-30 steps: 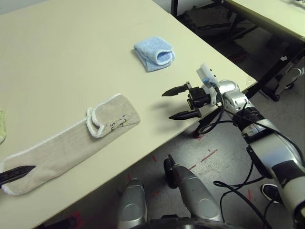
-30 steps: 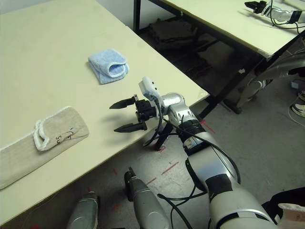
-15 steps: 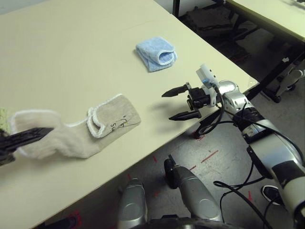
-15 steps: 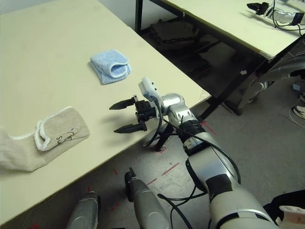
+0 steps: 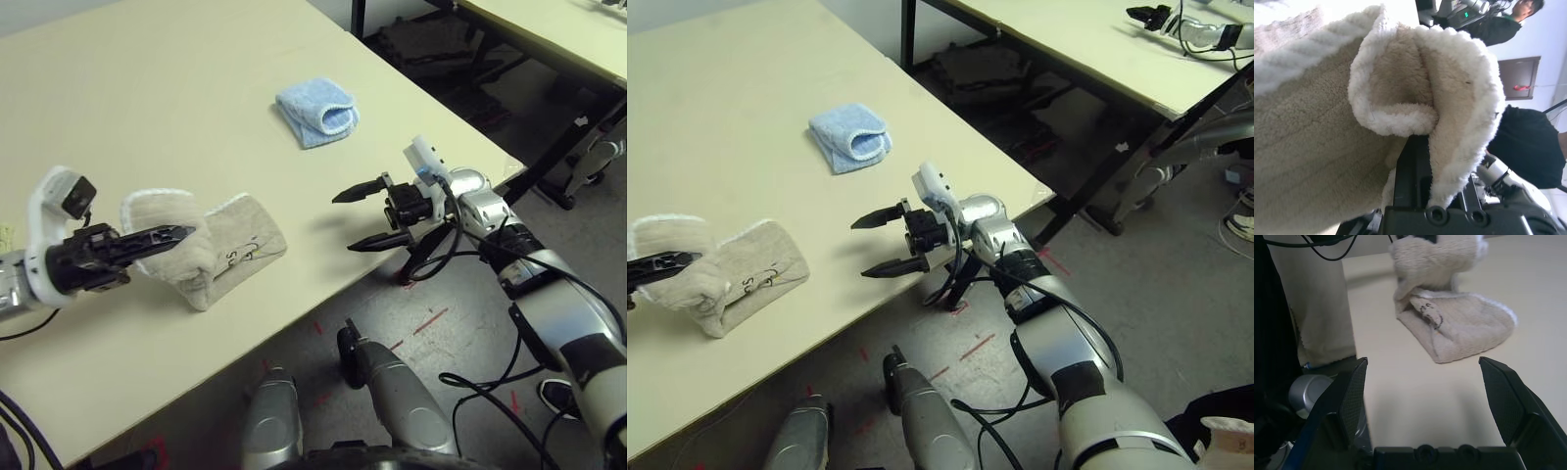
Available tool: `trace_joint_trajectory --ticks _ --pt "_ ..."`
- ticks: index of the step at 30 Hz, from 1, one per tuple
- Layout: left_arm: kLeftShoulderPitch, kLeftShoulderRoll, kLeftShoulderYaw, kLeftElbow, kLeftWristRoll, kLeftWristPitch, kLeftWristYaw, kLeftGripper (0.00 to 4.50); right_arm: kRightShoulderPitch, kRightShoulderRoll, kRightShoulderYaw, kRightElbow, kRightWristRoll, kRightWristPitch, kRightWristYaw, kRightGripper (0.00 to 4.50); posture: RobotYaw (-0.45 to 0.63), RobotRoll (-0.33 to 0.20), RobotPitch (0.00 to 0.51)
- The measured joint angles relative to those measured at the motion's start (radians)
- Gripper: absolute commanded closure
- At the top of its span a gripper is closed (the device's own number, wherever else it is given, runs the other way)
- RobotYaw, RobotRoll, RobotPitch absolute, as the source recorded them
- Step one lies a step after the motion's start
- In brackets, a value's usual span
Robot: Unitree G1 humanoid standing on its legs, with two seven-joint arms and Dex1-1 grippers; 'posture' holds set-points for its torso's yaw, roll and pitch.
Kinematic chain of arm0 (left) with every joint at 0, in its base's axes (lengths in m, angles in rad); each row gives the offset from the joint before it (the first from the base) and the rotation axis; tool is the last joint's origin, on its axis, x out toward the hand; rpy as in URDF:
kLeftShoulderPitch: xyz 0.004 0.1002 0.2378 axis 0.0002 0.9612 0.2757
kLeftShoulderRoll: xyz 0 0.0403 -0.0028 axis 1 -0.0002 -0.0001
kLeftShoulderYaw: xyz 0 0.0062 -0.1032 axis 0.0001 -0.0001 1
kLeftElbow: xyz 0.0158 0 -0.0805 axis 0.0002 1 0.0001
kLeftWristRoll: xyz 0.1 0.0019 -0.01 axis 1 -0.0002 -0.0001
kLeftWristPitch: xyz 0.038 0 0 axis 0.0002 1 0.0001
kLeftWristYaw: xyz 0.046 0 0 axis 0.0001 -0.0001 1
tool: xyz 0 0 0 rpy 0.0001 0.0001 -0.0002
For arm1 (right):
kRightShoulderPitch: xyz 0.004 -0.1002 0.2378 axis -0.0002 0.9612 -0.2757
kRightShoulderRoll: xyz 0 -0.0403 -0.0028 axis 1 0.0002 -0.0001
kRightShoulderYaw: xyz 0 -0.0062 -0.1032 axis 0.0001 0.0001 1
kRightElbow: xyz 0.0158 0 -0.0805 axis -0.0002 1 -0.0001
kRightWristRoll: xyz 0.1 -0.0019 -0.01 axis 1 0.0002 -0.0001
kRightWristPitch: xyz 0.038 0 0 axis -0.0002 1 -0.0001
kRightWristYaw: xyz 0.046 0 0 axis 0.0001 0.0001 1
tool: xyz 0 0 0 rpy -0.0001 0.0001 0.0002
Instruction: Fold the towel and set it aside.
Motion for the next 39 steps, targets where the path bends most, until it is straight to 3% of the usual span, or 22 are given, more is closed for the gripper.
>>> trace_joint_trajectory --ticks 4,8,11,21,23,34,37,39 --pt "-0.013 -0.039 -0.058 -0.018 -0.105 -0.103 0.122 4.48 0.004 0.000 0.000 -0.026 0.000 0.007 0.000 0.00 -0.06 0.000 0.238" --pt "-0.016 -0.058 -0.087 -0.036 -0.139 -0.168 0.196 4.48 0.013 -0.001 0.000 -0.033 0.000 0.013 0.000 0.00 -0.07 0.000 0.241" --pt "-0.011 -0.058 -0.108 -0.059 -0.144 -0.181 0.217 3.84 0.018 -0.006 0.000 -0.046 0.000 0.022 0.000 0.00 -0.07 0.000 0.241" --pt "0.001 -0.058 -0.117 -0.075 -0.146 -0.185 0.221 0.51 0.018 -0.009 -0.001 -0.053 0.000 0.025 0.000 0.00 -0.06 0.000 0.240" --pt "0.001 -0.059 -0.117 -0.075 -0.146 -0.190 0.221 0.02 0.018 -0.006 -0.001 -0.053 0.000 0.025 0.000 0.00 -0.06 0.000 0.240" --pt "0.001 -0.060 -0.116 -0.090 -0.137 -0.211 0.208 0.02 0.018 -0.002 -0.001 -0.052 0.000 0.025 0.000 0.00 -0.06 0.000 0.237" --pt "0.018 -0.058 -0.078 -0.167 -0.008 -0.254 0.113 0.02 0.018 0.000 -0.001 -0.050 0.000 0.025 0.000 0.00 -0.06 0.000 0.236" --pt "0.066 -0.043 -0.050 -0.285 0.183 -0.349 -0.016 0.02 0.018 0.001 -0.003 -0.046 -0.001 0.024 0.000 0.00 -0.06 0.000 0.236"
